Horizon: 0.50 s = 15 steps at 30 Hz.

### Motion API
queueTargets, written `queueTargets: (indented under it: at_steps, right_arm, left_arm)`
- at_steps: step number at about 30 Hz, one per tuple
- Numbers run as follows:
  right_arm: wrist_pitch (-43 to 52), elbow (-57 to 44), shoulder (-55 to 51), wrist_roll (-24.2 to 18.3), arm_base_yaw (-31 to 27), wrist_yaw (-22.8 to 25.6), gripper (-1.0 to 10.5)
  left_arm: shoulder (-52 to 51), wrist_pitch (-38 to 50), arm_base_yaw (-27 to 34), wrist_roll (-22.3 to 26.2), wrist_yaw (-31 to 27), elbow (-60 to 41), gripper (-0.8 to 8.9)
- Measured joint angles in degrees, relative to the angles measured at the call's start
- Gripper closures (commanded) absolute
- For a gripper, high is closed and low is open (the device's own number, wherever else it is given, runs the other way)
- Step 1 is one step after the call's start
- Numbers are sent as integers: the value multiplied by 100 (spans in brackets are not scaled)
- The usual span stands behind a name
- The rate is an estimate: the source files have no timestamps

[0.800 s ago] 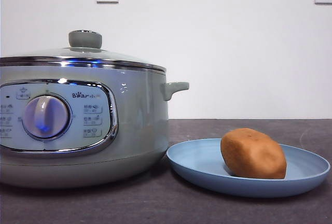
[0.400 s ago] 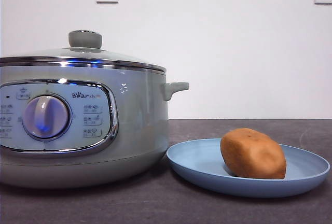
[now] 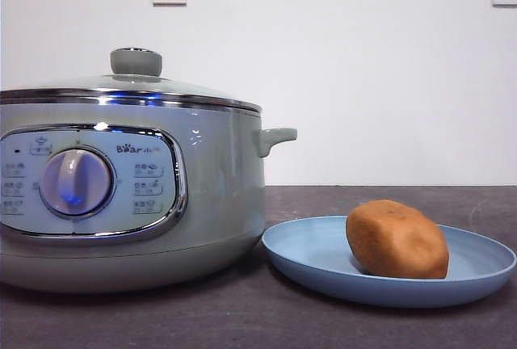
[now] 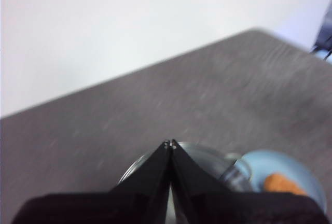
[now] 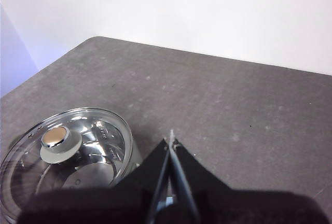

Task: Take the potato out from the steamer,put the potato on the plate,close the lid

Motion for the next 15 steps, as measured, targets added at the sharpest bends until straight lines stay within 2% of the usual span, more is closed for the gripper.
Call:
queueTargets:
  at_steps: [4, 7, 15]
  right_arm:
    - [0, 0, 0, 0, 0, 0, 948]
    - [0, 0, 0, 0, 0, 0, 948]
    - [0, 0, 0, 0, 0, 0, 948]
  left_arm:
    - [-726, 1473, 315, -11, 496, -1408, 817]
    - [-1296, 2376, 496, -85, 514, -2518, 817]
    - [-2570, 4118, 949, -527, 505, -5099, 817]
